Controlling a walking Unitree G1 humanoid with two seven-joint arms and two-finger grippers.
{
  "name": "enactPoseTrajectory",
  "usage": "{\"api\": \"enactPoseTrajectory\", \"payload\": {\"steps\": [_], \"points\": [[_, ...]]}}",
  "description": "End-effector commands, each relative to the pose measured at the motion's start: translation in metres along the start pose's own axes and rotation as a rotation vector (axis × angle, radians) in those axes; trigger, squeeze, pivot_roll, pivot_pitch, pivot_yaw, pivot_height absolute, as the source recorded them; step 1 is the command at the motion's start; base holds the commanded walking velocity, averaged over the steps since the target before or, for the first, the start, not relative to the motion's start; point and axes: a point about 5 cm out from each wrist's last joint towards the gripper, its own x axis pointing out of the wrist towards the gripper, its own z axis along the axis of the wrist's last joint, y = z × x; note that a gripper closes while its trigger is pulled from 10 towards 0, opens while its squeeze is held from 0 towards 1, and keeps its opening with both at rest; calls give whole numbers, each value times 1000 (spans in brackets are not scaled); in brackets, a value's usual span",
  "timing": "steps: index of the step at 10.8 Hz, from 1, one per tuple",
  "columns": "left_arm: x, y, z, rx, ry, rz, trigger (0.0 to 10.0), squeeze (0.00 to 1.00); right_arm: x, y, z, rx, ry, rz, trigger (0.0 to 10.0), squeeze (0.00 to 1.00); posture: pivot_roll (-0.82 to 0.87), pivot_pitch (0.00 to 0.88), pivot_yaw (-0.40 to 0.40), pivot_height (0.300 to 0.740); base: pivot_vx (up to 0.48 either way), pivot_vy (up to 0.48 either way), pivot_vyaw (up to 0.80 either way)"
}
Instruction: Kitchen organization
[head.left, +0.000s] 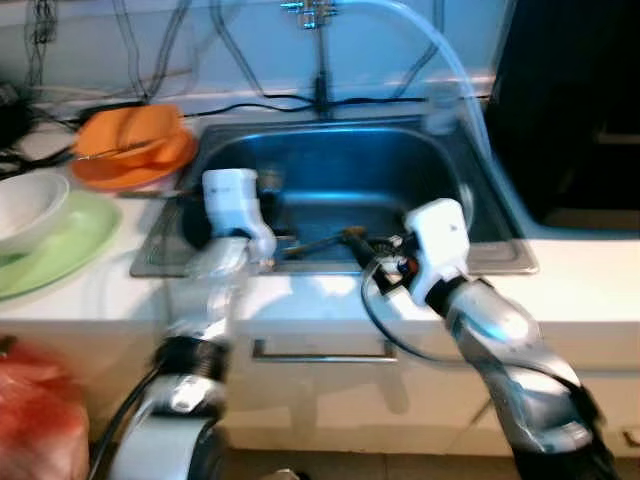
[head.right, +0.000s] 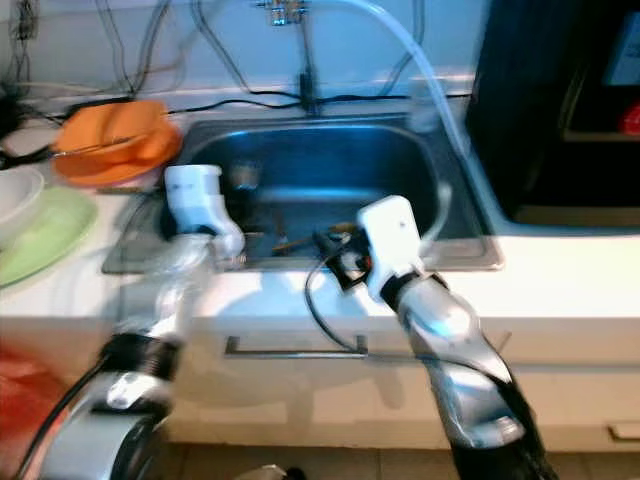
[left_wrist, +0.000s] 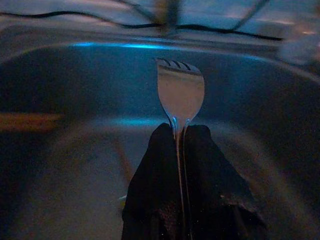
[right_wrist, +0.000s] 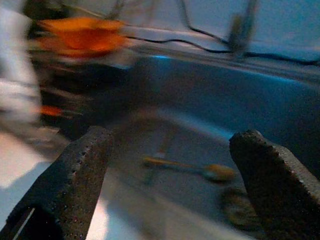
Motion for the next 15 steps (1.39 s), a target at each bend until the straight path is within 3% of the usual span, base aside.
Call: {"api": "enactPoseTrajectory", "payload": {"steps": [1, 6, 8, 9, 10, 15], "points": [[8, -16, -5, 33, 25, -65, 0, 0, -8, 12, 9, 36, -27, 88, 10000, 0, -162, 0, 145, 740, 0, 0, 0], [20, -42, -14, 27, 45, -138, 0, 0, -23, 19, 13, 57, 8, 102, 10000, 0, -221, 0, 167, 740, 0, 0, 0], [22, -39, -15, 23, 57, -120, 3412, 0, -26, 20, 13, 57, 20, 108, 10000, 0, -224, 0, 169, 740, 0, 0, 0], [22, -35, -16, 9, 68, -107, 10000, 792, -26, 21, 12, 57, 25, 110, 10000, 0, -222, 0, 170, 740, 0, 0, 0], [23, -29, -17, 8, 78, -85, 10000, 1000, -27, 22, 12, 56, 31, 113, 10000, 0, -220, 0, 171, 740, 0, 0, 0], [23, -26, -19, -11, 87, -73, 10000, 1000, -26, 22, 11, 53, 43, 115, 10000, 0, -215, 0, 169, 740, 0, 0, 0]]}}
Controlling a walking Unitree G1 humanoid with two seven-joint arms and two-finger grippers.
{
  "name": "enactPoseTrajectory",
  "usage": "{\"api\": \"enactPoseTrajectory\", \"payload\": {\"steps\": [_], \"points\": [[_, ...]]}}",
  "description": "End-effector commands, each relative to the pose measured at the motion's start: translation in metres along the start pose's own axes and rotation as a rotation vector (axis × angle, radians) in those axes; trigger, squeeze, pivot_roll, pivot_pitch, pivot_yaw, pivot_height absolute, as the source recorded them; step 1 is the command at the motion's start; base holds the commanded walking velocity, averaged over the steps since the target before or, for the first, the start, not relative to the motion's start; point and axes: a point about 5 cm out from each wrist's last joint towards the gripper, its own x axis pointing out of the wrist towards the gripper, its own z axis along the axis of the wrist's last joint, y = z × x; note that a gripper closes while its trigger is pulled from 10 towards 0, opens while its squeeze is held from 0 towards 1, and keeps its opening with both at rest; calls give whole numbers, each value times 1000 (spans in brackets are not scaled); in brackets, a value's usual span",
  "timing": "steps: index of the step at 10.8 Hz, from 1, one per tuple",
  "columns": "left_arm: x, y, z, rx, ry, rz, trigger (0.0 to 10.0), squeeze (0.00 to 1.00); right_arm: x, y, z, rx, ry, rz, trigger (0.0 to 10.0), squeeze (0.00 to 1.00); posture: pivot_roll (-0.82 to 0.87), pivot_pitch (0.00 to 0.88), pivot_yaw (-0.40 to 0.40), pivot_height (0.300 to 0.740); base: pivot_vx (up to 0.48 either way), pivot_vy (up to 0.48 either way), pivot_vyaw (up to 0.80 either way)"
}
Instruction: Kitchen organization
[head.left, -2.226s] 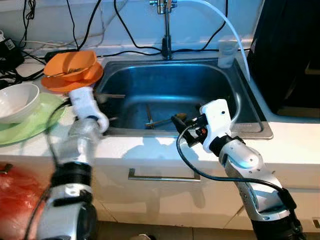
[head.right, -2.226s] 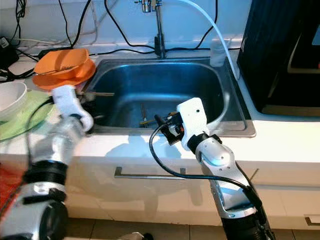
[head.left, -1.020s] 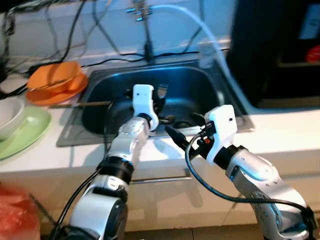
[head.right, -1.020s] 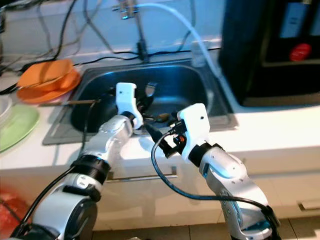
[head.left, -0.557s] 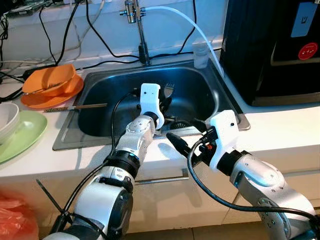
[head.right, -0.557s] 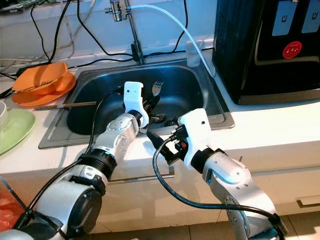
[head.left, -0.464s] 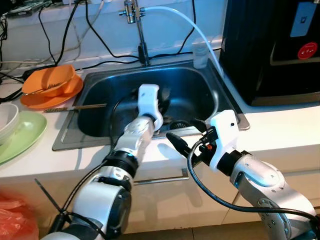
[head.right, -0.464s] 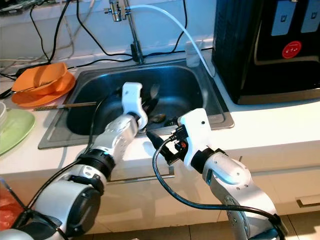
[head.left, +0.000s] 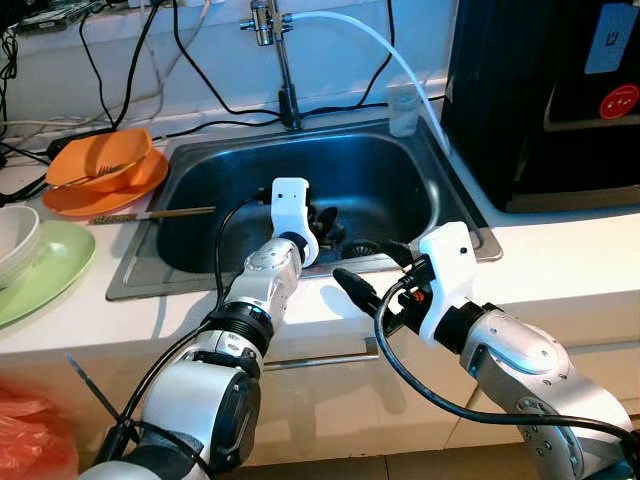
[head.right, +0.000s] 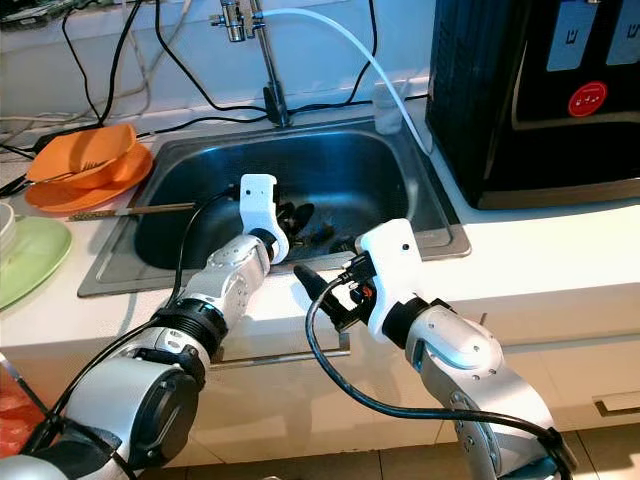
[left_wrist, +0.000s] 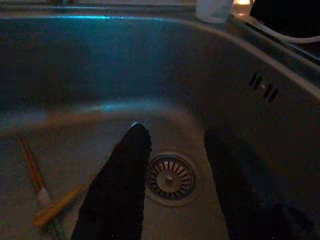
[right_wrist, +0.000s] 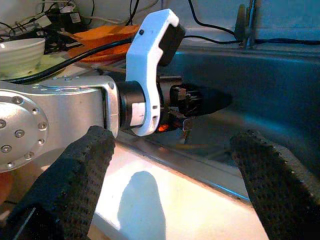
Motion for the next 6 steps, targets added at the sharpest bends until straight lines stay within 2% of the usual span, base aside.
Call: {"api": "enactPoseTrajectory", "payload": {"steps": [1, 3, 6], "points": [[1, 6, 9, 4, -30, 19, 10000, 1000, 1, 4, 3, -5, -8, 25, 10000, 0, -209, 0, 167, 740, 0, 0, 0], [0, 11, 20, 4, -86, 30, 10000, 1000, 2, 4, 2, -6, -6, 24, 10000, 0, -204, 0, 164, 740, 0, 0, 0], [-6, 15, 42, 50, -226, 21, 10000, 1000, 8, -5, 6, -15, -27, -27, 10000, 0, -178, 0, 150, 740, 0, 0, 0]]}}
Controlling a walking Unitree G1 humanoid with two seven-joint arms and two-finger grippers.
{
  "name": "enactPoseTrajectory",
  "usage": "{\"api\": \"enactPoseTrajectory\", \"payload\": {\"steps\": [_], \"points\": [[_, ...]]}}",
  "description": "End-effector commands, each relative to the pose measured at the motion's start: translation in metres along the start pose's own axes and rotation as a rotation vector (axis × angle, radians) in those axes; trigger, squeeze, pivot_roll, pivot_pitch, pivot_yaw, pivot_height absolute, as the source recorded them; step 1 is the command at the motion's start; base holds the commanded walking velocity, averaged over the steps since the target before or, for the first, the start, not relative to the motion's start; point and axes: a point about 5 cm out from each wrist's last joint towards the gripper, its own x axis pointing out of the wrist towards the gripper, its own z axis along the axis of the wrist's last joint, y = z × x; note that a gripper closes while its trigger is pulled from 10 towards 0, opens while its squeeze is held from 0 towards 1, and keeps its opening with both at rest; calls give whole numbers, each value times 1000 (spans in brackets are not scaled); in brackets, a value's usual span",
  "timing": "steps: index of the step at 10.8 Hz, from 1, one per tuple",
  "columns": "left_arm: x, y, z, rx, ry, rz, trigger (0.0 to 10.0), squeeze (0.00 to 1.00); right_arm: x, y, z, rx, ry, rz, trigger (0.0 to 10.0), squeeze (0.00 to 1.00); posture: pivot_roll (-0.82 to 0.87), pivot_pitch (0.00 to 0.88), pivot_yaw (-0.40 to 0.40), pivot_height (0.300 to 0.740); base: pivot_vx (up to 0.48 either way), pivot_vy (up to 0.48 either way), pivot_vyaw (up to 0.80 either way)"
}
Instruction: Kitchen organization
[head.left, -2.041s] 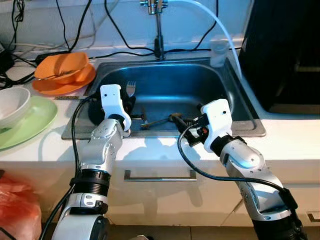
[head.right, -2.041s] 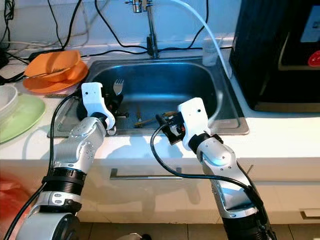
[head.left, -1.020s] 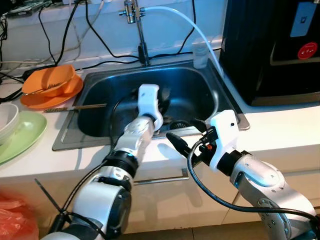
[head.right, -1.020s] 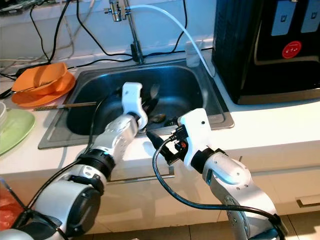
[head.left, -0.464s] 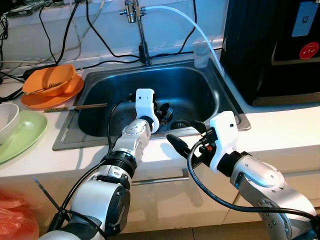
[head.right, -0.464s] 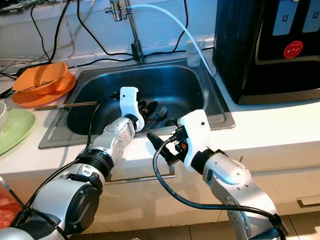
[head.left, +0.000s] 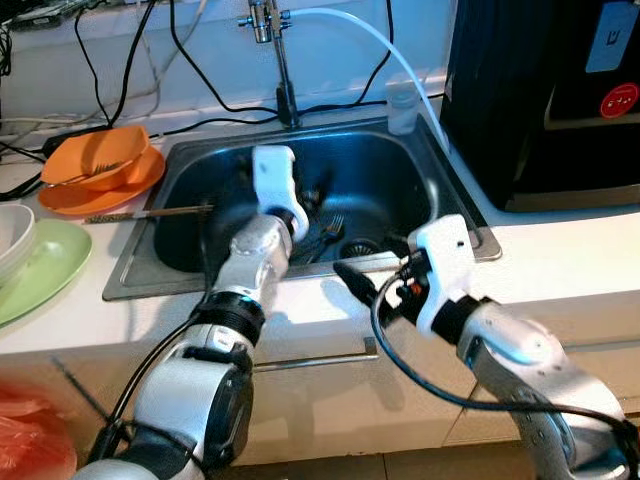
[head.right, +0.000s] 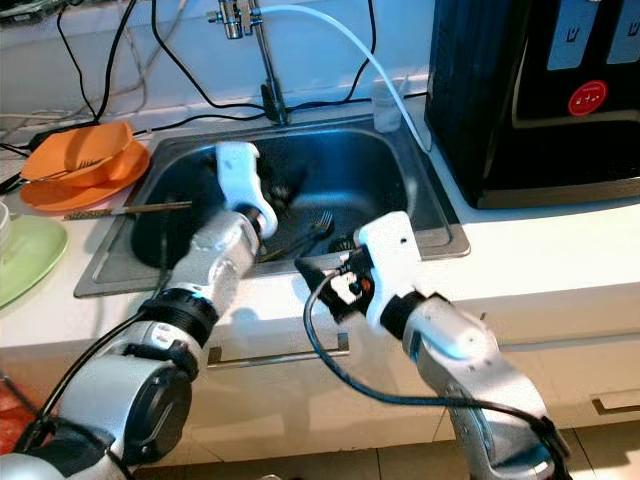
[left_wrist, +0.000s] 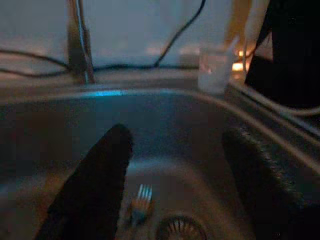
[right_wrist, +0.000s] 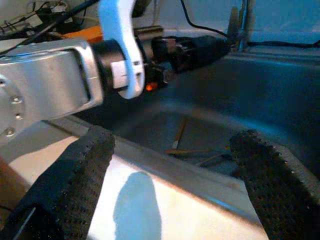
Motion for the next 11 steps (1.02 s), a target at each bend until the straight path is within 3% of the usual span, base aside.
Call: {"api": "enactPoseTrajectory", "payload": {"steps": [1, 4, 6, 8, 10, 11], "points": [[-4, 5, 5, 34, -39, 7, 10000, 1000, 2, -2, 2, -1, -11, -8, 10000, 0, -173, 0, 149, 740, 0, 0, 0], [-27, 17, 27, 129, -206, 81, 10000, 1000, 10, -8, 5, -9, -32, -37, 10000, 0, -140, 0, 141, 740, 0, 0, 0], [-51, 28, 41, 212, -295, 153, 10000, 1000, 14, -19, 7, 3, -53, -98, 10000, 0, -95, 0, 120, 740, 0, 0, 0], [-67, 39, 42, 279, -288, 224, 10000, 1000, 20, -20, 9, -4, -64, -85, 10000, 0, -68, 0, 108, 740, 0, 0, 0], [-76, 48, 37, 277, -247, 260, 10000, 0, 25, -20, 12, -5, -84, -87, 10000, 0, -63, 0, 103, 740, 0, 0, 0], [-78, 50, 36, 262, -232, 272, 10000, 0, 25, -21, 12, -3, -94, -100, 10000, 0, -64, 0, 101, 740, 0, 0, 0]]}}
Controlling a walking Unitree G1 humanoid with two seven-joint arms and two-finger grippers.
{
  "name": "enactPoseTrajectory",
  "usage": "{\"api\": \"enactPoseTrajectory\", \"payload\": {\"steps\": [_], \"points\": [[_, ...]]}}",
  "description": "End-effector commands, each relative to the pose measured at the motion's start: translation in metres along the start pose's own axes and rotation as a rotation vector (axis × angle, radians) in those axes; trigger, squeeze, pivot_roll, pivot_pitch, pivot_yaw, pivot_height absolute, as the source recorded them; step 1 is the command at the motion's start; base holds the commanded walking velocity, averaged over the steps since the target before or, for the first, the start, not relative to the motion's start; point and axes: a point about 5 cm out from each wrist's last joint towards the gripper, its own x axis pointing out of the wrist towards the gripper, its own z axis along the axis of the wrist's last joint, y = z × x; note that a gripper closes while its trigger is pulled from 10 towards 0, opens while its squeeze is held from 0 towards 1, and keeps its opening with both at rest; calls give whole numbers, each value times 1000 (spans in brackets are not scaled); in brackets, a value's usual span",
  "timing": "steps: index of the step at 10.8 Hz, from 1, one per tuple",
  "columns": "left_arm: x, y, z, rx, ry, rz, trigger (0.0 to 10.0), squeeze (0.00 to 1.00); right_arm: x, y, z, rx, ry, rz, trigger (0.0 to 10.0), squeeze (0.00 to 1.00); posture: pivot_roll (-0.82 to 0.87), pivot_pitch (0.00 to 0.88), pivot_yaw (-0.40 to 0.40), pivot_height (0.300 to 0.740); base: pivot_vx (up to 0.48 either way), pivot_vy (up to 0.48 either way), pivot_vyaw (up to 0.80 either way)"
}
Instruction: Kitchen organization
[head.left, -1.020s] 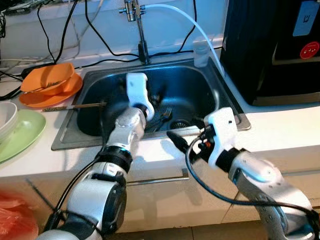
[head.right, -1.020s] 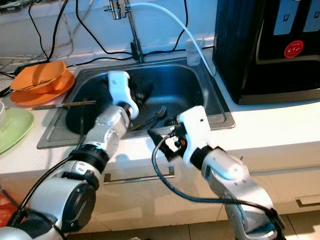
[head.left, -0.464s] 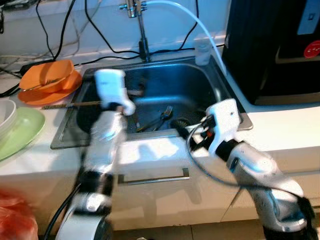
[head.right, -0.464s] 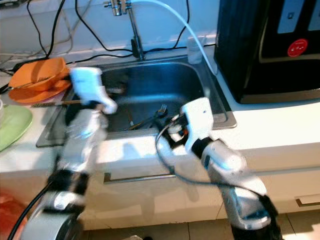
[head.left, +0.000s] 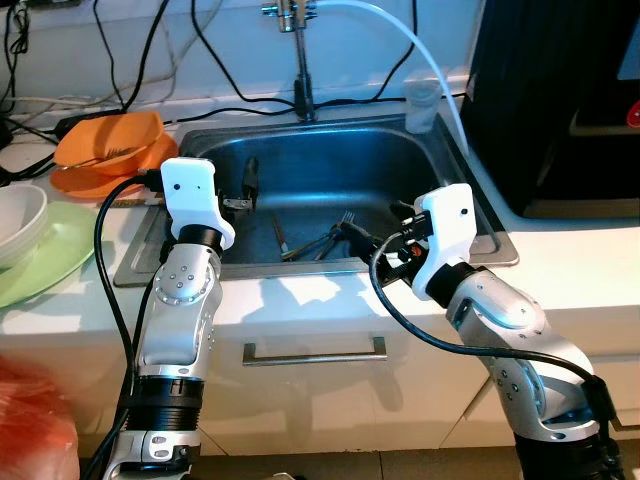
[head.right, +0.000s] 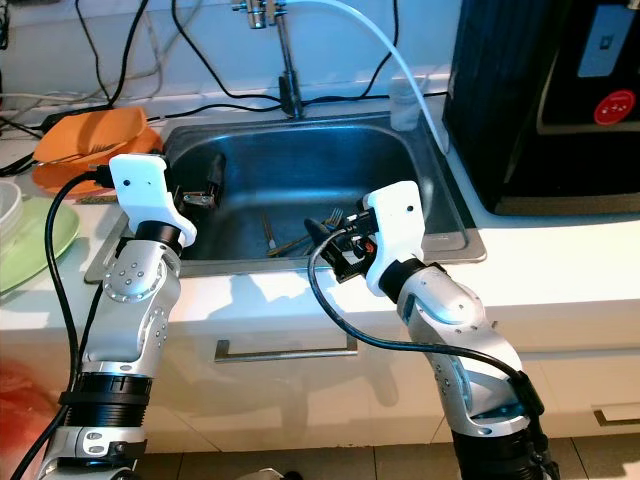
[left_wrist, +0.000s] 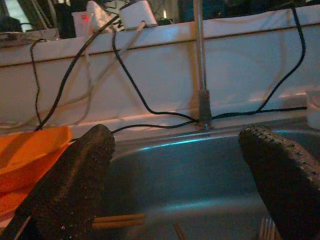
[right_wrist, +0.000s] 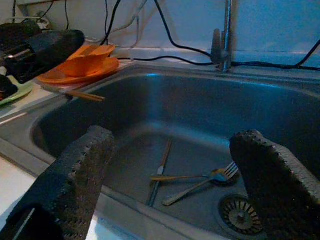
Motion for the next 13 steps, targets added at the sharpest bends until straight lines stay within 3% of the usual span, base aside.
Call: {"api": "enactPoseTrajectory", "payload": {"steps": [1, 5, 13], "points": [[1, 5, 6, -2, -7, 23, 10000, 0, 3, -1, 4, -4, -19, -18, 10000, 0, -69, 0, 98, 740, 0, 0, 0], [9, 4, 12, -35, -5, 52, 10000, 0, 4, -6, 4, -15, -19, -37, 10000, 0, -74, 0, 92, 740, 0, 0, -723], [12, 7, 13, -38, 19, 76, 10000, 0, 5, -7, 6, -29, -33, -46, 10000, 0, -77, 0, 100, 740, 0, 0, 0]]}}
